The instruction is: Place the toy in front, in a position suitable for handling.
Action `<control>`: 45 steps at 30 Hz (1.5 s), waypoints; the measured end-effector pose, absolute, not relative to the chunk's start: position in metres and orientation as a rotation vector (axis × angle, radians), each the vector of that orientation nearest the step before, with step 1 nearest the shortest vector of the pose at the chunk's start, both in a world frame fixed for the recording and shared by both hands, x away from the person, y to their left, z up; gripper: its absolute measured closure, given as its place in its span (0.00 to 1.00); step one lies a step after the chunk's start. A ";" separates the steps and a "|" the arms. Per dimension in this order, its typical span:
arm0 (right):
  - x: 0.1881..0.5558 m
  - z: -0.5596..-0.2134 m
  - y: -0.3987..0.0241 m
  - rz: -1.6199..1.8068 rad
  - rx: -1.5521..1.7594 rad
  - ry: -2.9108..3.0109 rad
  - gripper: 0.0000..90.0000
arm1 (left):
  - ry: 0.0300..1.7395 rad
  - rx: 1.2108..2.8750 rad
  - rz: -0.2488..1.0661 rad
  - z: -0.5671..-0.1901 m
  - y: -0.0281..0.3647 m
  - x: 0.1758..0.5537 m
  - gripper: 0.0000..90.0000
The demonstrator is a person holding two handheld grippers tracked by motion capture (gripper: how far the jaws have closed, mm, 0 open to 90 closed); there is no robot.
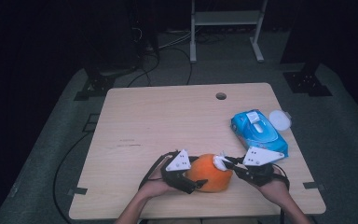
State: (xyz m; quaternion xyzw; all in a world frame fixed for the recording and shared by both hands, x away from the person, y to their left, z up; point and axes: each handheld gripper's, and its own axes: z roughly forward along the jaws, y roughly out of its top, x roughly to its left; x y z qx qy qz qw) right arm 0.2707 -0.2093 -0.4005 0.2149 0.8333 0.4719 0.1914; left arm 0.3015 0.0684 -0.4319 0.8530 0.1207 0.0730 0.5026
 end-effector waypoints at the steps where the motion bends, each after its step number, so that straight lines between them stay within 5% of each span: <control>1: 0.270 -0.402 -0.211 1.332 0.607 2.340 0.91 | 0.317 2.052 0.156 -0.432 0.070 0.303 0.15; 5: 0.269 -0.405 -0.219 1.350 0.639 2.339 0.91 | 0.409 2.053 0.055 -0.436 0.076 0.312 0.11; 9: 0.270 -0.404 -0.223 1.366 0.669 2.326 0.91 | 0.383 2.027 0.094 -0.436 0.075 0.309 0.32; 13: 0.270 -0.396 -0.218 1.399 0.647 2.309 0.91 | 0.332 2.050 0.183 -0.427 0.065 0.299 0.36; 20: 0.264 -0.384 -0.190 1.456 0.535 2.324 0.91 | 0.258 2.120 0.305 -0.415 0.044 0.282 0.37; 33: 0.265 -0.394 -0.221 1.416 0.664 2.298 0.91 | 0.257 2.084 0.218 -0.423 0.053 0.288 0.35; 40: 0.261 -0.402 -0.224 1.443 0.698 2.305 0.91 | 0.353 2.075 0.128 -0.425 0.055 0.297 0.19; 45: 0.261 -0.397 -0.213 1.468 0.688 2.287 0.91 | 0.355 2.064 0.188 -0.426 0.053 0.293 0.33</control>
